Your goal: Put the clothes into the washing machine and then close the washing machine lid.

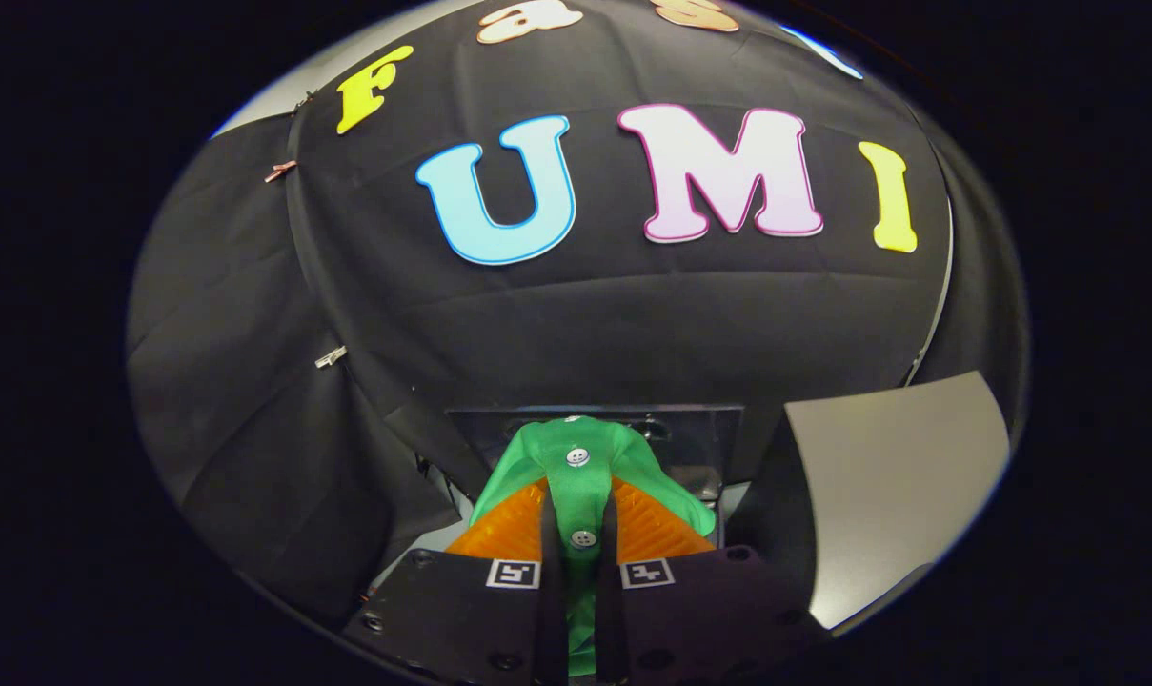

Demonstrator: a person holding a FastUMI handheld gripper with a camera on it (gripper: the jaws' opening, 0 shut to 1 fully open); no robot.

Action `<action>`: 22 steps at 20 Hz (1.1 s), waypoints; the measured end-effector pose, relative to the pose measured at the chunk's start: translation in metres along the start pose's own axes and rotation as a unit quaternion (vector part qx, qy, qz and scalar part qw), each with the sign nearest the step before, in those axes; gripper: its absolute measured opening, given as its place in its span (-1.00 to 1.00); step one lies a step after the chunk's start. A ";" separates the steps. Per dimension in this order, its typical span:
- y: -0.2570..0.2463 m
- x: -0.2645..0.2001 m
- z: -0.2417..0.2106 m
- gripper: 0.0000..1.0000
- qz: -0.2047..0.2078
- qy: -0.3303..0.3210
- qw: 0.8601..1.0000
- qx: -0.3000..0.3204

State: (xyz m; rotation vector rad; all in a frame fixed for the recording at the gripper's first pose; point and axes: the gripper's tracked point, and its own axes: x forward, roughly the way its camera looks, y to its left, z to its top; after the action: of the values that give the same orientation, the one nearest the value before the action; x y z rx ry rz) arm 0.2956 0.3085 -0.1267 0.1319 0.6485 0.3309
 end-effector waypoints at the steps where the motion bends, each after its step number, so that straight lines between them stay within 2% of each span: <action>1: 0.002 0.008 -0.007 -0.69 0.000 0.005 1.000 0.002; 10: -0.003 0.063 -0.079 -0.68 -0.034 0.057 0.998 -0.012; 13: -0.014 0.081 -0.102 -0.68 -0.057 0.078 0.995 -0.017; 20: -0.028 0.085 -0.113 0.99 -0.096 0.090 0.990 -0.043; 22: -0.026 0.080 -0.108 1.00 -0.096 0.083 0.991 -0.054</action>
State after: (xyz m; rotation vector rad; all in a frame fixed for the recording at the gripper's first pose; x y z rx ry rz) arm 0.2956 0.3135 -0.2634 -0.0614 0.7992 0.1911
